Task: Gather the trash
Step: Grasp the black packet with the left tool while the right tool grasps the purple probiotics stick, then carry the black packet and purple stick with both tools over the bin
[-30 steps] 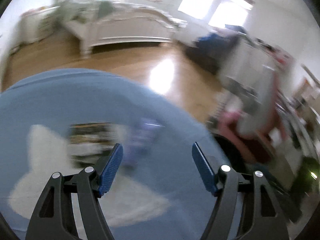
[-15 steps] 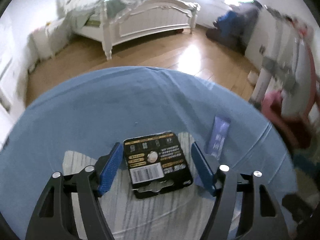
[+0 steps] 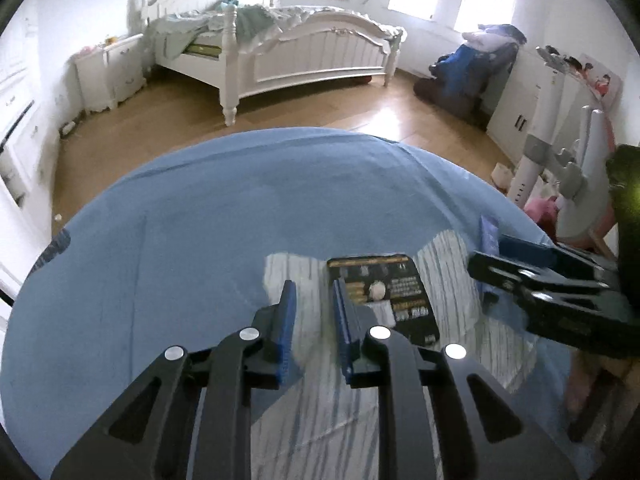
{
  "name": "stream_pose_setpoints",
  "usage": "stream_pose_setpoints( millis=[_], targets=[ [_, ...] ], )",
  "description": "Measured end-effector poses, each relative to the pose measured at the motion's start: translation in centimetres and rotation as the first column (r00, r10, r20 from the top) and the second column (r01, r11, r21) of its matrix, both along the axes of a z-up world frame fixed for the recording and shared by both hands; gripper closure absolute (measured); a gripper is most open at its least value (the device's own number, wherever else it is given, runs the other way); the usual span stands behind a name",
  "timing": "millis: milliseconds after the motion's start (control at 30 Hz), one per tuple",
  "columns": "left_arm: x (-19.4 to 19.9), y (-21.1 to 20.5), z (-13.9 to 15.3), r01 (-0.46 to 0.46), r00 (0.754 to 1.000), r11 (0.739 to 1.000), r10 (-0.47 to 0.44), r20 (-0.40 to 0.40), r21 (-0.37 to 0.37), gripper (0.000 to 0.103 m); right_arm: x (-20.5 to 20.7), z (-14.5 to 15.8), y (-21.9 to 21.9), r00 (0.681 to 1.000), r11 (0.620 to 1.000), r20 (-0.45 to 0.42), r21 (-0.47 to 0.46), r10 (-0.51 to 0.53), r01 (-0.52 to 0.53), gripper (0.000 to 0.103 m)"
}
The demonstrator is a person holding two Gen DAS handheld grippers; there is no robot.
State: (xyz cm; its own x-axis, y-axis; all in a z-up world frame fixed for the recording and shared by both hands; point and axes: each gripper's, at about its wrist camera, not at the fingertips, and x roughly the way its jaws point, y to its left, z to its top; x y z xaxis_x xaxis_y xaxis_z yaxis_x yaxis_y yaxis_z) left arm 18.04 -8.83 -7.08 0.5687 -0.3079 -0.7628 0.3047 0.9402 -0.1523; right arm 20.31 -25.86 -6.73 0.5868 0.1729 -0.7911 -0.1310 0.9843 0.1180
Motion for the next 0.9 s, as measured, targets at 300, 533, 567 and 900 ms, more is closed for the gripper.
stream_pose_setpoints(
  millis=[300,533,567,900],
  targets=[
    [-1.8,-1.7,1.7,0.009,0.998,0.997,-0.005,0.055,-0.075,0.018,-2.6,0.4,-1.2,0.998,0.999,0.066,0.051,0.013,-0.017,0.085],
    [-0.5,-5.0,-0.3,0.017,1.0,0.993,-0.019,0.015,0.113,0.022,-6.3,1.2,-3.7,0.996,0.991,0.087,0.13,0.009,-0.02,0.085],
    [-0.5,-5.2,-0.4,0.011,1.0,0.99,-0.013,0.015,0.143,0.024,-6.8,1.2,-3.9,0.996,0.99,0.088,0.136,0.008,-0.02,0.085],
    [-2.5,-4.0,1.3,0.009,0.998,0.997,-0.014,0.066,0.08,0.046,-9.5,2.6,-5.7,0.99,0.976,0.142,0.215,0.001,-0.032,0.085]
  ],
)
